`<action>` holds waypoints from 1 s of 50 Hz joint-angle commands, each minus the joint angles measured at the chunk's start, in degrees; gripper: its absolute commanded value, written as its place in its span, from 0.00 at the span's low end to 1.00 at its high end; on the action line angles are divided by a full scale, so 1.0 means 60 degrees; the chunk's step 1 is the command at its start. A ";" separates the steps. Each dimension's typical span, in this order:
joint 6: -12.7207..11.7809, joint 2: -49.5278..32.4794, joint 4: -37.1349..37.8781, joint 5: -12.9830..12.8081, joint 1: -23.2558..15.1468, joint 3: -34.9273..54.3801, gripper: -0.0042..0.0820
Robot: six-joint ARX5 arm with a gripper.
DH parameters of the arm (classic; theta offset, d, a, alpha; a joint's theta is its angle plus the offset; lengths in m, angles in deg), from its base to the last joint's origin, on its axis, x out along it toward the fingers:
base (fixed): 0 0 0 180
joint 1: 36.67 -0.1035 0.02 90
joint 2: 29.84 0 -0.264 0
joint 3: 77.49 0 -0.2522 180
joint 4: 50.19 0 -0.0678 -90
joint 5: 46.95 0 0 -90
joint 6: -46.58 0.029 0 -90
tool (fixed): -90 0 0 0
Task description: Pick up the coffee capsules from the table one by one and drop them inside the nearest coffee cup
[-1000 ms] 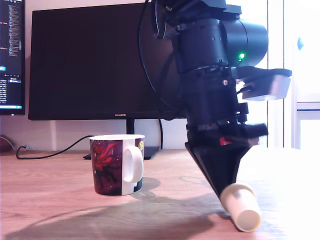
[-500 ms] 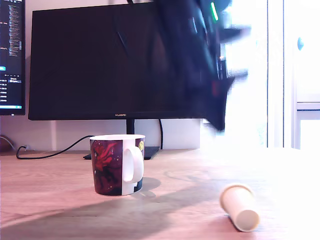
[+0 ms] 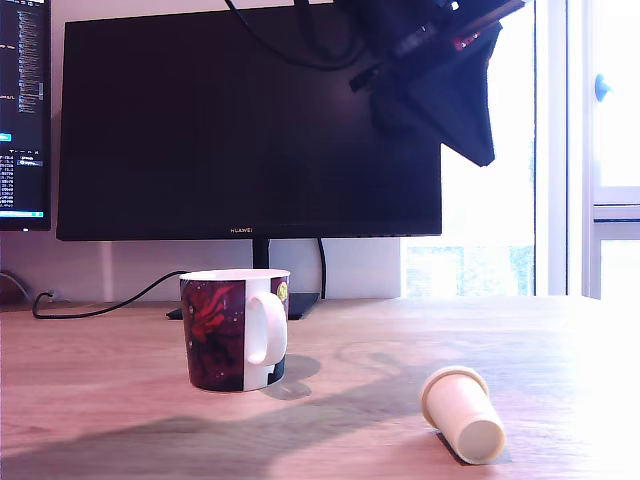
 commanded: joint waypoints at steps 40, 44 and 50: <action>-0.2907 -0.4459 0.4000 -0.0346 0.0433 0.6258 0.02; -0.3089 -0.4630 0.4375 -0.0401 0.0576 0.6721 0.02; -0.3453 -0.4827 0.4889 -0.0470 0.0769 0.7358 0.02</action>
